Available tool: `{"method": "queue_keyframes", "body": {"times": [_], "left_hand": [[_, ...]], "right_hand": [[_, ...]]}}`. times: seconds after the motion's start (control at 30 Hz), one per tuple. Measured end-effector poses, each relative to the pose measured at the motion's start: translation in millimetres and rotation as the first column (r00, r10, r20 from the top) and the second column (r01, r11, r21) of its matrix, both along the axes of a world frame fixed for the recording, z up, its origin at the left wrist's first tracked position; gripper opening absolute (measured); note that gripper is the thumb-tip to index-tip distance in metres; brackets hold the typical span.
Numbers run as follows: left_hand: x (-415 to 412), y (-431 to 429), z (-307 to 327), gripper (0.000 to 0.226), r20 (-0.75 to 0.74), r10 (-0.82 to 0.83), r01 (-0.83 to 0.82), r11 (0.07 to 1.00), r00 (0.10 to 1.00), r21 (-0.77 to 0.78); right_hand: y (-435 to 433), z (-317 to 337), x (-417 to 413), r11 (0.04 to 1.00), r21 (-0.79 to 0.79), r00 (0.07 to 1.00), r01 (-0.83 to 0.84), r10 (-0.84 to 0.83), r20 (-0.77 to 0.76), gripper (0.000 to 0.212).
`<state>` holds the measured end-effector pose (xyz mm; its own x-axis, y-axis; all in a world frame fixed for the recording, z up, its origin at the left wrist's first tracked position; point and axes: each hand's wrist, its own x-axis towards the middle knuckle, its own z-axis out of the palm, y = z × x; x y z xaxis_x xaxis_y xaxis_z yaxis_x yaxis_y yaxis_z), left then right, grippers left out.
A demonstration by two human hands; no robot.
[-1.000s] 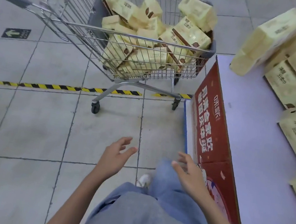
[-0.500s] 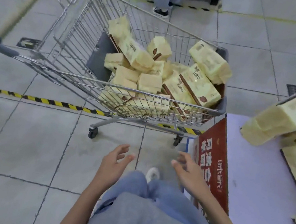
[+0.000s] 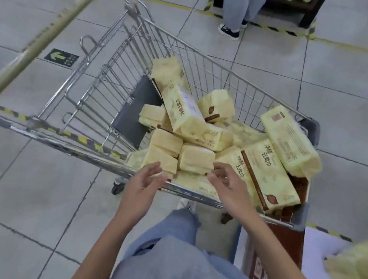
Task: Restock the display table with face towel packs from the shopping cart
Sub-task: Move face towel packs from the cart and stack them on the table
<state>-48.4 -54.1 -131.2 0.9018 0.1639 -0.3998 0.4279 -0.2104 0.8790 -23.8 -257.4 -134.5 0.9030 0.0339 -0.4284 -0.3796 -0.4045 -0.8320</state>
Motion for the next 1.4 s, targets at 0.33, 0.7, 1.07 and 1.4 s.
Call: {"method": "queue_keyframes", "body": {"times": [0.33,0.7,1.07,1.4], "left_hand": [[177.3,23.7,-76.0,0.066,-0.447,0.187,-0.097,0.971,0.875,0.217],[236.9,33.4,-132.1,0.046,-0.819,-0.048,0.045,0.999,0.572,-0.027],[237.7,47.8,-129.0,0.051,-0.861,-0.064,-0.007,0.997,0.505,-0.078],[219.6,52.2,-82.9,0.033,-0.805,0.018,-0.122,0.99,0.592,-0.067]], "right_hand": [[34.1,-26.7,210.0,0.984,-0.101,0.984,-0.148,0.136,-0.112,0.062],[75.2,-118.7,264.7,0.953,-0.149,0.922,-0.265,0.205,-0.328,0.113],[67.2,-113.7,275.8,0.995,0.031,0.921,-0.097,0.101,-0.375,0.121],[19.3,-86.1,243.6,0.976,0.204,0.902,0.07,0.026,-0.431,0.106]]}}
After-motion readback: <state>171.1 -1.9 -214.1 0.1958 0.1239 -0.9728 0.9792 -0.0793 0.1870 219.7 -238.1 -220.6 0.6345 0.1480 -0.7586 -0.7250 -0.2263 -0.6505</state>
